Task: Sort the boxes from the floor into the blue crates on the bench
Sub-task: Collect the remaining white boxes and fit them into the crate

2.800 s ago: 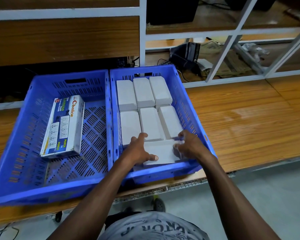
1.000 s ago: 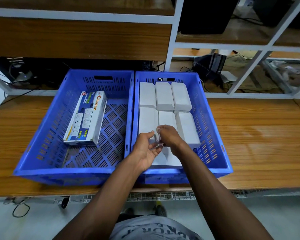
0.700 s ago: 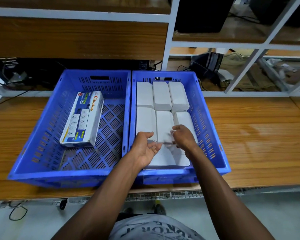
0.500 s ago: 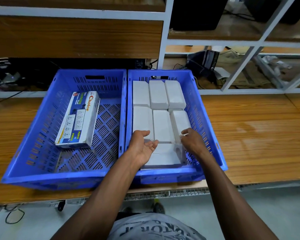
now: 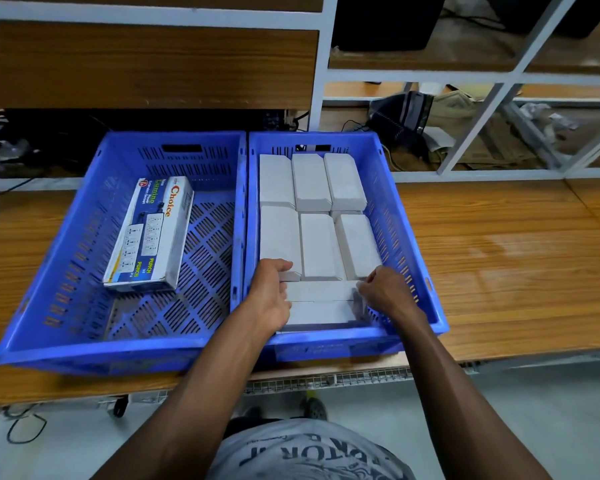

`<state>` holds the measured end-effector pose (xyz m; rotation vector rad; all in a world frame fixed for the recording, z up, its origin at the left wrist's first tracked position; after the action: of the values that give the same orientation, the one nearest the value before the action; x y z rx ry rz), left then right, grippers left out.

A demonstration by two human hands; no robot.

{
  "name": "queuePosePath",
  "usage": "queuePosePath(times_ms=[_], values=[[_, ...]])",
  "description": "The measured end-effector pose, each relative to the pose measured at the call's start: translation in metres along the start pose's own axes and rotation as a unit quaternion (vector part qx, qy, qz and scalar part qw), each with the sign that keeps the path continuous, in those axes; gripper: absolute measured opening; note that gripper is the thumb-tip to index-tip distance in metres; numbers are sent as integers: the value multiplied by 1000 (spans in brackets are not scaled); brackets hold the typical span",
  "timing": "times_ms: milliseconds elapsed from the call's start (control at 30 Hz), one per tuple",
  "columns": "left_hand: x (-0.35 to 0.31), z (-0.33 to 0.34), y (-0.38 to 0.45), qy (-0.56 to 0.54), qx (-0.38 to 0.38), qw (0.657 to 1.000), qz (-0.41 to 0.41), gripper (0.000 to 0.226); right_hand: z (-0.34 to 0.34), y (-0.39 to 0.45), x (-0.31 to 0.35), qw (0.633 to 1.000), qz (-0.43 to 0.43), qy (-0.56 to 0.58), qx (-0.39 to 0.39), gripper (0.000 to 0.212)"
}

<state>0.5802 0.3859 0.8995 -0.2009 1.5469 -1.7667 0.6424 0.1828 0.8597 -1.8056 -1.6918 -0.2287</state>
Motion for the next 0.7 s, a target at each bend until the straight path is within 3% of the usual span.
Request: queuePosePath(times_ms=[67,167,267,367,467,600,700], values=[[7,-2,-9,27,2,1000,0,10,-1,-1,2,999,-2,-16,30,21],[14,-6,-15,44,18,999,-2,33,-4,-5,4,998,9,-8,67,22],[12,-6,-14,58,18,998,-24,20,-1,-6,5,990,22,7,138,18],[11,-6,-12,94,41,993,-60,22,1,-6,7,983,23,-6,181,17],[9,-10,-14,124,46,989,-71,33,-2,-5,5,984,27,-4,179,8],[5,-12,-22,170,70,981,-69,34,-13,-7,3,991,43,-13,123,46],[5,-13,-24,190,93,976,-47,44,-28,-15,9,992,54,10,113,51]])
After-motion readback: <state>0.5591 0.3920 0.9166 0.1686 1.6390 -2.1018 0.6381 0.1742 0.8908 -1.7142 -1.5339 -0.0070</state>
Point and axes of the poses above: each hand's wrist, its own y-axis towards the middle knuckle, its own z-axis out of the palm, x = y × z, the point moved 3 cm from there along y, towards the middle knuckle, and after that the axes turned 11 degrees about -z, right-handed, at the moved point
